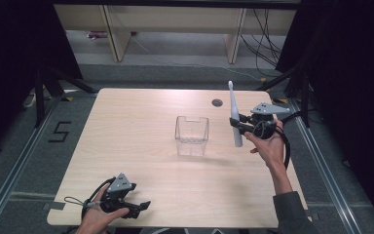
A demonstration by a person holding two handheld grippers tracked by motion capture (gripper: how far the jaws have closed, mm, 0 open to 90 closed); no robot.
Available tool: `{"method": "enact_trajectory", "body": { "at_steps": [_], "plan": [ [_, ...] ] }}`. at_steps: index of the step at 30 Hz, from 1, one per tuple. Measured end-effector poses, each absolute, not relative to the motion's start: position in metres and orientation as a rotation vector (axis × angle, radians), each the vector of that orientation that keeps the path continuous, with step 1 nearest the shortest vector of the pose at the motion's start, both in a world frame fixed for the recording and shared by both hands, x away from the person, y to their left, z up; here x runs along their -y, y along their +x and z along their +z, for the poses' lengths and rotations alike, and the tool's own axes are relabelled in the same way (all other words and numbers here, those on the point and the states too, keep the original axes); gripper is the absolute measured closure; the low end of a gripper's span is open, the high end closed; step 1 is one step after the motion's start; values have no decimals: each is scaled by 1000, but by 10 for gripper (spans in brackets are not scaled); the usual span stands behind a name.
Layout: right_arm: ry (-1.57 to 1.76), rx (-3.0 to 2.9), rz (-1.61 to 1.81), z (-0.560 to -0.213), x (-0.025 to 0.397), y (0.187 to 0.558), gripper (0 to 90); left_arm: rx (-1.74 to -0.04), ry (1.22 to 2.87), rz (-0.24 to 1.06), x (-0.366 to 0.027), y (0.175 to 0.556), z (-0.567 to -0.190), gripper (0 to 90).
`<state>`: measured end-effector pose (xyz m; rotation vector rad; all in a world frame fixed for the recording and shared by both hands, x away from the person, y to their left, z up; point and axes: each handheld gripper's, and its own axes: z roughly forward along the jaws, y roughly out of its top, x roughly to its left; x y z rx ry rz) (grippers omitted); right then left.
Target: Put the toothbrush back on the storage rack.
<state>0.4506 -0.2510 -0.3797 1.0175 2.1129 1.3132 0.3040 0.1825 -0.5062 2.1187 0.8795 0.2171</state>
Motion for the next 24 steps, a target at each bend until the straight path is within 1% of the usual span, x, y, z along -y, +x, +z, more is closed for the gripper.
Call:
{"method": "enact_trajectory", "body": {
  "at_steps": [17,24],
  "plan": [
    [960,-2084,1373,-361,228,467,666,-878,2115,213,-183,304,-506,150],
    [945,-2082,1412,-351,213,474,666,-886,2101,213,-182,303,-507,150]
  ]
}}
